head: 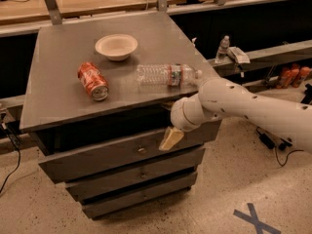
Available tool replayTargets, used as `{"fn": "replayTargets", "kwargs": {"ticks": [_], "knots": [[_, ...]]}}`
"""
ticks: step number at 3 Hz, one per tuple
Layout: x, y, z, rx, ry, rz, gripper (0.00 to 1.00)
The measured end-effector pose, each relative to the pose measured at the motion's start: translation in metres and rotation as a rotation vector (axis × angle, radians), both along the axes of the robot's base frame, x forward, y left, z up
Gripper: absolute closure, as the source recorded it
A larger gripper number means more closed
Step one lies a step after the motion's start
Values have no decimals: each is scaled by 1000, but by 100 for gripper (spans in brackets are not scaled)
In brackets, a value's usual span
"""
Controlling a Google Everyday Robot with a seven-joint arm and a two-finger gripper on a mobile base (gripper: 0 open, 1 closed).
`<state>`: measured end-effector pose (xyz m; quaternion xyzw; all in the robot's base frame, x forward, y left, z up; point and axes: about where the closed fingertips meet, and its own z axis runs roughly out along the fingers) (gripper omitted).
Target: Close top drawer
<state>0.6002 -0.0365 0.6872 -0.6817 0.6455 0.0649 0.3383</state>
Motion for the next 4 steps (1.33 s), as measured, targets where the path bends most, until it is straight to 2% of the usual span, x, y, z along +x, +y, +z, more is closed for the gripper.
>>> {"fn": "replayTargets", "kwargs": {"ticks": [1,2,4], "knots": [[-18,-4,3,57,8,4,39],[-53,-10,7,157,21,15,54],[-89,-22,6,270,32,22,49]]}}
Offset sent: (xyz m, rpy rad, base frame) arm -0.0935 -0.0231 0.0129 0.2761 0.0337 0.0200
